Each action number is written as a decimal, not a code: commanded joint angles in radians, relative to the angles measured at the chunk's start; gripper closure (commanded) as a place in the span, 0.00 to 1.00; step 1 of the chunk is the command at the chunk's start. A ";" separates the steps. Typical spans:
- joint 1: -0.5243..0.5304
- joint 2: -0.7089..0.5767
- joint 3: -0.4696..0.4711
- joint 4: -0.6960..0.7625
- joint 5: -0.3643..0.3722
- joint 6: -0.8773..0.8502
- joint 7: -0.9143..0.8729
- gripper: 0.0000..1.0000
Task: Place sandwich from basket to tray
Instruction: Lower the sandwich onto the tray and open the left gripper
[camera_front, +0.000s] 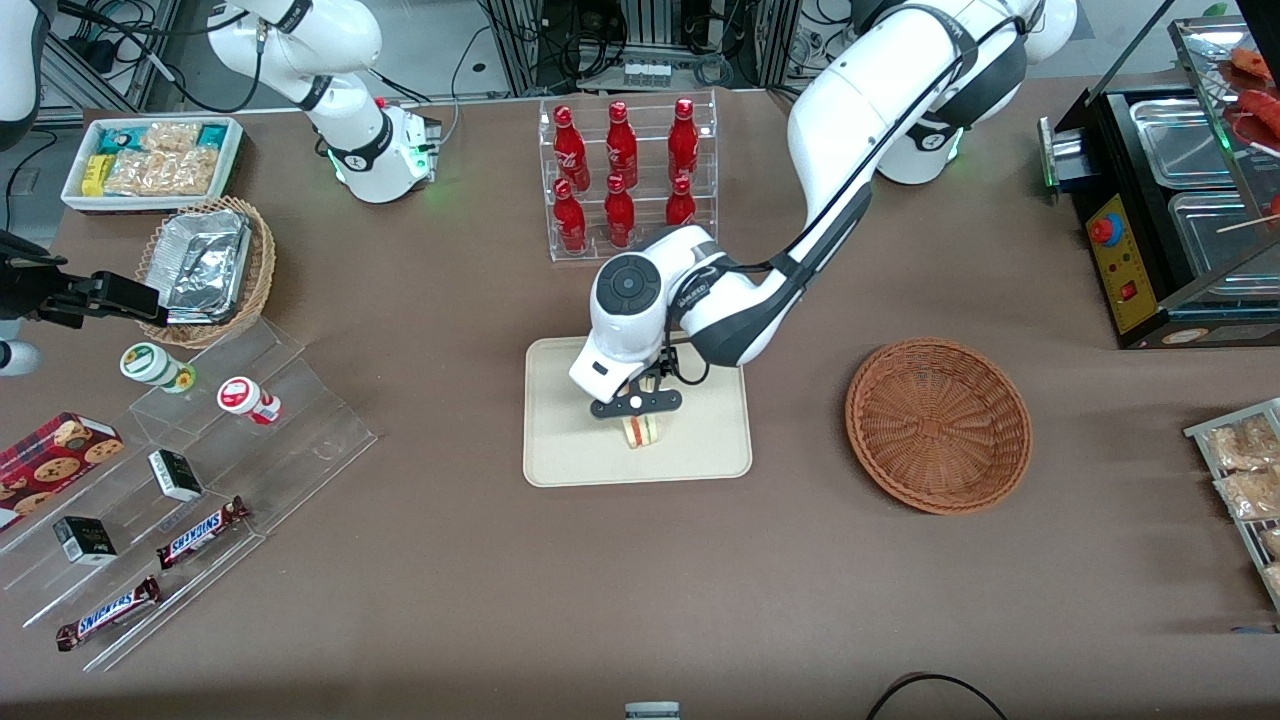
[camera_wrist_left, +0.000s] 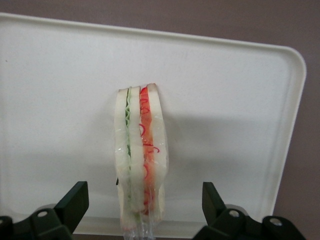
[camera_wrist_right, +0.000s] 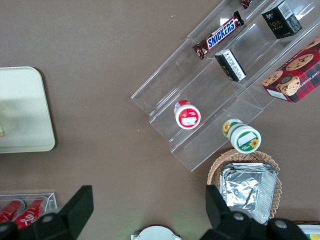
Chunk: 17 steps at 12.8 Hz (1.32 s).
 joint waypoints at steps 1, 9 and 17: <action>-0.007 -0.065 0.008 0.000 0.020 -0.051 -0.024 0.00; 0.099 -0.206 0.006 -0.032 0.020 -0.208 0.107 0.00; 0.326 -0.398 0.000 -0.214 -0.081 -0.232 0.421 0.00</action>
